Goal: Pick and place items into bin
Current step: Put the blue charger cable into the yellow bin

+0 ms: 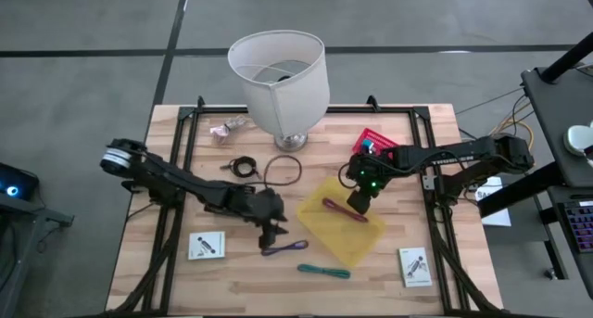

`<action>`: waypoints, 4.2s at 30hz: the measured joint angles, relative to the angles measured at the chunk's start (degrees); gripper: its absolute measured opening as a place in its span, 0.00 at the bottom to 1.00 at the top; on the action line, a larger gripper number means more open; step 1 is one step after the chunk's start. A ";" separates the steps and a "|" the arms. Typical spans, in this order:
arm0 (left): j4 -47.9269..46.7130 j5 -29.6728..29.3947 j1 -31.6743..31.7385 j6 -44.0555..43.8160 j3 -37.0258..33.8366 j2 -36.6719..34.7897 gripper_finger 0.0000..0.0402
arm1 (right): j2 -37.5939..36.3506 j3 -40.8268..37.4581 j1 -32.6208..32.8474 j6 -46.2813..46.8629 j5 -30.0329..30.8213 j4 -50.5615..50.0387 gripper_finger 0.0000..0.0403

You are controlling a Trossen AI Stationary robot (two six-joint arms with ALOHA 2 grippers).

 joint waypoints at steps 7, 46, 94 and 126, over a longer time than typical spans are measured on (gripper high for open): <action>-0.03 9.85 -1.80 -2.73 1.33 5.80 0.43 | 0.00 -0.02 0.02 -0.04 0.16 0.13 0.32; -2.61 1.34 -7.60 -2.24 0.56 11.33 0.39 | -0.02 -0.02 0.00 -0.46 0.13 0.56 0.27; -7.60 -25.67 -7.34 3.96 -0.19 -12.20 0.01 | -0.09 -0.02 4.46 -8.48 0.03 49.93 0.27; 6.03 -28.80 -6.36 7.99 0.96 -12.10 0.02 | 0.07 -0.02 4.90 -12.52 5.64 52.33 0.64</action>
